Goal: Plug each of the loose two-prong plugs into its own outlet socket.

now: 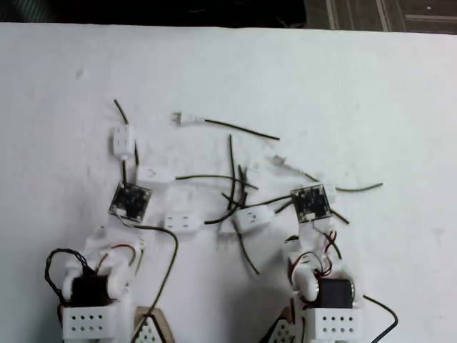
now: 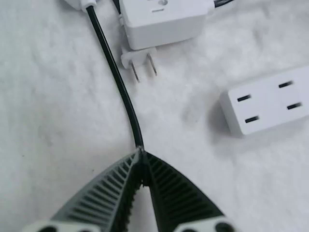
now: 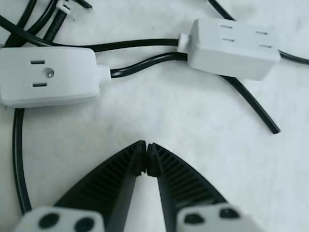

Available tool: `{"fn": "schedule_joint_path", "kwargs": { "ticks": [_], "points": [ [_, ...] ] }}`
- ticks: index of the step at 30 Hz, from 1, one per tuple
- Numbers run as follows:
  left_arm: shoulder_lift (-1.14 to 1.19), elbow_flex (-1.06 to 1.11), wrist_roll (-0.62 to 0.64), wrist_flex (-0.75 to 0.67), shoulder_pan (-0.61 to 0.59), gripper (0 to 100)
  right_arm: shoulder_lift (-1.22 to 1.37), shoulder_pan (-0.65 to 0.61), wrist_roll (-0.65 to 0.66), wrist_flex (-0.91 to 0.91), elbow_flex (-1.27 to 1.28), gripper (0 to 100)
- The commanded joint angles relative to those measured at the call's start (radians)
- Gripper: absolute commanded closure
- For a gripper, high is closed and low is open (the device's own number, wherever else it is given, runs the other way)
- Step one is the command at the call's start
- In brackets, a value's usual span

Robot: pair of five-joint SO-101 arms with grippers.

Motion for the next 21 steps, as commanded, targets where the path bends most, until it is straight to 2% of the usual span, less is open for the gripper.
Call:
{"fn": "schedule_joint_path", "kwargs": {
  "ticks": [1,8,14,21],
  "points": [
    [-0.002,-0.003,-0.006,0.003,0.004,98,-0.004,0.012,0.006,0.004,0.009,97.8],
    [-0.002,-0.018,-0.008,0.008,0.01,98,-0.004,0.008,0.003,0.004,0.009,97.8],
    [-0.002,-0.226,-0.011,0.066,-0.081,98,-0.004,-0.067,0.003,0.004,0.009,97.9],
    [-0.004,-0.354,-0.011,-0.006,-0.079,98,-0.004,-0.068,0.0,0.004,0.009,97.8]
  ]
}}
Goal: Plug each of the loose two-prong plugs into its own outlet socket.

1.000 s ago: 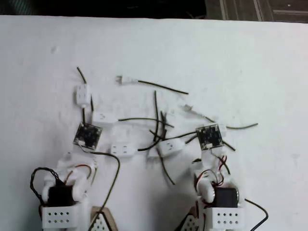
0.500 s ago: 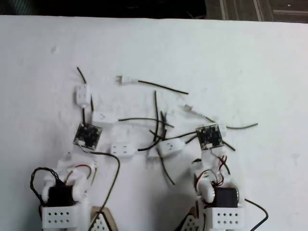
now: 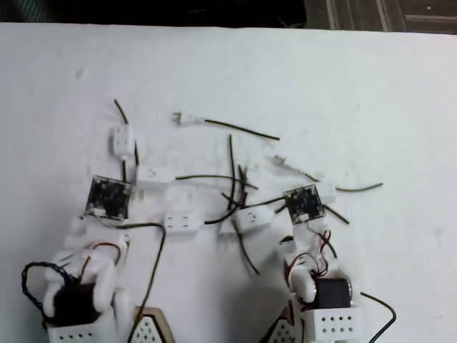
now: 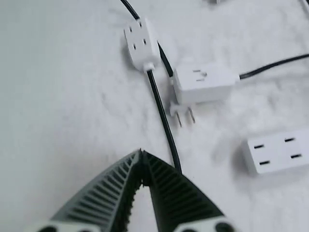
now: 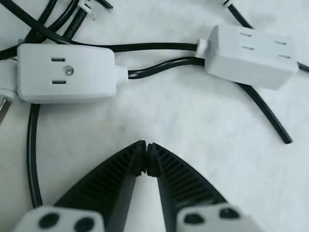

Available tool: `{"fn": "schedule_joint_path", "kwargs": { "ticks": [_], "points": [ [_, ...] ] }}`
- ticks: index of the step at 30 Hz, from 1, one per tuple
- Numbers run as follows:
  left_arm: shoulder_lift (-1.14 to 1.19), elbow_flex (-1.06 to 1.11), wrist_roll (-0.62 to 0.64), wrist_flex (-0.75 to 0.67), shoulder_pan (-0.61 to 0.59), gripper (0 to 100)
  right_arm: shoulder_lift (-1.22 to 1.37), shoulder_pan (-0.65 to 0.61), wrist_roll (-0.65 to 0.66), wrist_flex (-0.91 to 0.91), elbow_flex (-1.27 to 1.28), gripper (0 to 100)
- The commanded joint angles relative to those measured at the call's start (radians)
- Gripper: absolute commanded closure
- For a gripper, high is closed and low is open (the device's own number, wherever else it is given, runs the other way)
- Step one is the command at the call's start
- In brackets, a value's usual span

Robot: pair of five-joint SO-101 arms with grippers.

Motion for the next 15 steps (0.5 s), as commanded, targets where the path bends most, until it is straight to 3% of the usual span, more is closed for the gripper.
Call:
{"fn": "schedule_joint_path", "kwargs": {
  "ticks": [1,5,9,15],
  "points": [
    [0.005,-0.081,-0.012,-0.066,-0.01,98,-0.004,-0.008,0.0,0.004,0.009,97.8],
    [0.005,-0.14,-0.012,-0.112,-0.01,98,-0.004,0.015,0.008,0.004,0.008,97.8],
    [0.005,-0.227,-0.066,-0.091,-0.008,98,-0.004,0.17,0.012,0.005,-0.084,97.8],
    [0.008,-0.264,-0.181,-0.08,-0.008,98,-0.002,0.288,0.25,0.005,-0.275,97.8]
  ]
}}
